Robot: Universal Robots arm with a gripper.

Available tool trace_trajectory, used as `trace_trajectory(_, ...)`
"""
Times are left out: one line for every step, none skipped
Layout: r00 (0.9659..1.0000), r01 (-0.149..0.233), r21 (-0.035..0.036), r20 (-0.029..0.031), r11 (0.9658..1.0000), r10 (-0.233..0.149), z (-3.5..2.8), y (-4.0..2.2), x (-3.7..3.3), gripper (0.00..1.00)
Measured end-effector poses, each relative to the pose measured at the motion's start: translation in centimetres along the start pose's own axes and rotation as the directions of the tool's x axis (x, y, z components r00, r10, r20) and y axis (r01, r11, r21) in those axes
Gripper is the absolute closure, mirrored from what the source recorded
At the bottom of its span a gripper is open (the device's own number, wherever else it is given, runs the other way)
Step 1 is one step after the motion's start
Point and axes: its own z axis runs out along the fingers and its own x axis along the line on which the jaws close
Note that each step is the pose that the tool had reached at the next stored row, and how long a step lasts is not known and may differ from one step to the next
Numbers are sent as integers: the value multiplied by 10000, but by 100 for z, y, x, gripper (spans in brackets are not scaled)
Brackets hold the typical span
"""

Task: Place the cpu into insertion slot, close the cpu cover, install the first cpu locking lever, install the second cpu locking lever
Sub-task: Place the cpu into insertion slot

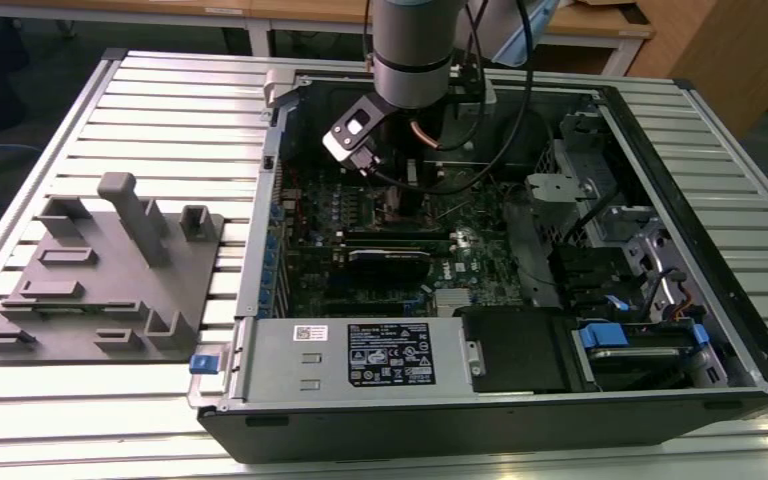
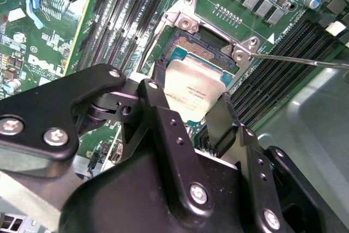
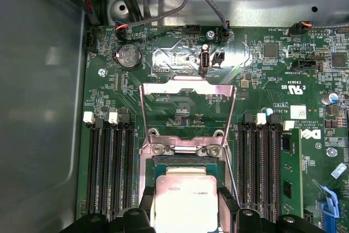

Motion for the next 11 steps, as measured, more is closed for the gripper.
trace_trajectory(10000,0,-2,-3,10000,0,3,0,0,46)
trace_trajectory(10000,0,-3,-5,10000,0,10,0,0,46)
trace_trajectory(10000,0,-1,-2,10000,0,17,-1,0,46)
trace_trajectory(10000,0,0,-1,10000,0,25,-2,-1,46)
trace_trajectory(10000,0,-1,-1,10000,0,32,-3,-1,46)
trace_trajectory(10000,0,1,1,10000,0,33,-3,-2,46)
trace_trajectory(10000,1,1,1,10000,-1,33,-3,-2,46)
trace_trajectory(10000,0,1,1,10000,0,33,-3,-2,46)
trace_trajectory(10000,0,1,1,10000,0,33,-3,-4,46)
trace_trajectory(10000,0,-1,-2,10000,0,34,-3,-8,46)
trace_trajectory(10000,-1,-1,-2,10000,1,34,-3,-11,46)
